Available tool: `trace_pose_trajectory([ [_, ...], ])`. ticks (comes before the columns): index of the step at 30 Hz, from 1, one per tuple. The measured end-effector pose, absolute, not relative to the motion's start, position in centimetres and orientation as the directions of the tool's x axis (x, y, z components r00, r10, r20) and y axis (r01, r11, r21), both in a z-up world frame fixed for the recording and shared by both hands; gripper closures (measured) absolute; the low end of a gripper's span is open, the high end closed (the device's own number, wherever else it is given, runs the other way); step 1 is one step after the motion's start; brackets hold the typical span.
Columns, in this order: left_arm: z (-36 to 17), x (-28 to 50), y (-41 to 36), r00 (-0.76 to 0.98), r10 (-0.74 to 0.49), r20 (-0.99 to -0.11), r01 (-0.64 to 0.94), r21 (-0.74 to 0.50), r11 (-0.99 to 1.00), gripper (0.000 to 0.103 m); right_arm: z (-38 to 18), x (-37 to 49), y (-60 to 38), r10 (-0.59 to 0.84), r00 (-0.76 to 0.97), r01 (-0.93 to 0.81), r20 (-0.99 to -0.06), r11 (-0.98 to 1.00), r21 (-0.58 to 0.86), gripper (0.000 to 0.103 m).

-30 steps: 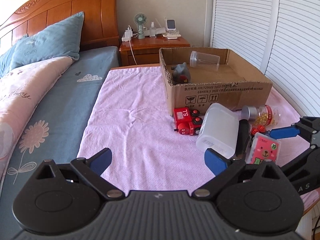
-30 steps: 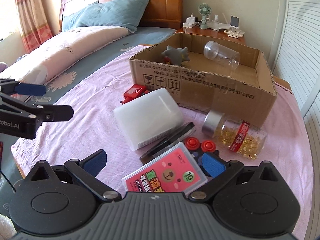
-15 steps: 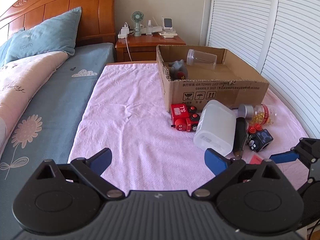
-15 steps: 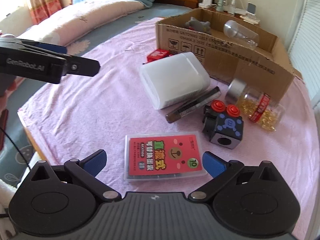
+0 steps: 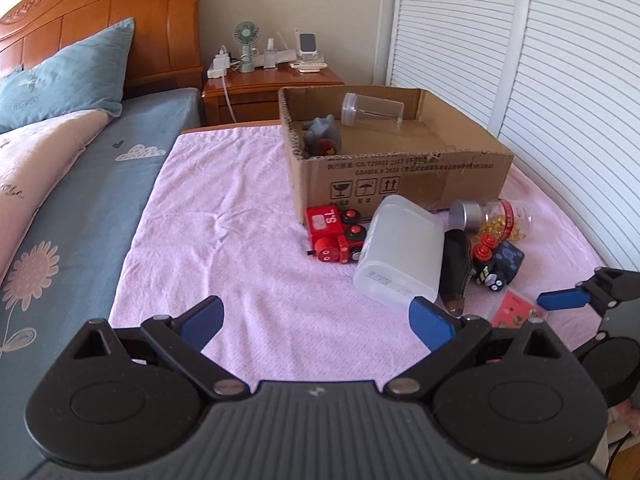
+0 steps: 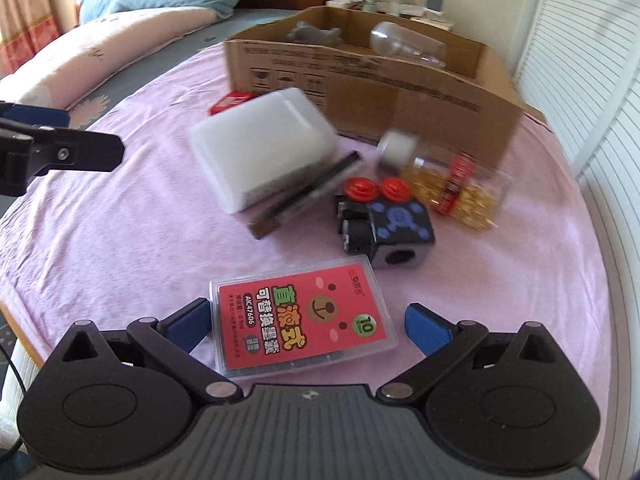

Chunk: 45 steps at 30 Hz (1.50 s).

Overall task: Organize rigid objects
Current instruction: 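Reach the left tool to the white plastic container and grasp it, then grasp the pink card case with the right tool while the left tool lifts the white container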

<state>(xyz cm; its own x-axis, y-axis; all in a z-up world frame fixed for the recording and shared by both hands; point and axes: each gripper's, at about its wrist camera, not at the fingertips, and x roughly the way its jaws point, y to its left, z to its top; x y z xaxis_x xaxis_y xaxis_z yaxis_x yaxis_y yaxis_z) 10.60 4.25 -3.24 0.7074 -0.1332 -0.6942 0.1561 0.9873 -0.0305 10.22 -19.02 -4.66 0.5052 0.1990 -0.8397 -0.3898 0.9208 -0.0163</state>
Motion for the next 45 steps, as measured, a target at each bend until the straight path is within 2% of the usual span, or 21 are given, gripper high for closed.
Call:
trace_pose_trajectory([
  [13,-5.8,12.3,-2.2,0.740,-0.152,-0.656,0.339,0.169,0.925,0.006,-4.8,8.1,-22.0,0.245,0.557,-0.419,-0.794,0.908,-0.013,0.000],
  [16,-6.5,13.0,-3.1,0.740,-0.136,-0.658,0.351,0.205,0.914,0.012,-4.8,8.2,-22.1,0.256,0.555,-0.431,-0.791,0.902,-0.010,0.000],
  [19,-7.0,13.7,-3.3,0.726,-0.138,-0.673,0.356,0.196,0.914,0.027,-4.9,8.2,-22.1,0.262,0.556,-0.437,-0.789,0.899,-0.010,0.000],
  [21,-7.3,14.0,-3.3,0.723,-0.142,-0.677,0.355,0.187,0.916,0.031,-4.9,8.3,-22.1,0.265,0.556,-0.440,-0.788,0.898,-0.009,0.000],
  [22,-7.3,14.1,-3.3,0.720,-0.151,-0.677,0.358,0.178,0.917,0.037,-5.0,8.2,-22.1,0.265,0.556,-0.441,-0.787,0.898,-0.009,0.000],
  [36,-6.8,9.9,0.7,0.661,-0.199,-0.724,0.361,0.075,0.929,0.038,-4.9,8.1,-22.1,0.256,0.562,-0.429,-0.786,0.903,-0.012,0.000],
  [39,-7.0,10.1,1.0,0.665,-0.197,-0.720,0.347,0.065,0.936,0.033,-5.0,8.0,-22.1,0.258,0.565,-0.429,-0.784,0.903,-0.012,0.000],
  [45,-7.6,11.6,0.3,0.671,-0.205,-0.713,0.345,0.055,0.937,0.033,-5.0,8.1,-22.1,0.266,0.560,-0.443,-0.784,0.896,-0.012,0.000],
])
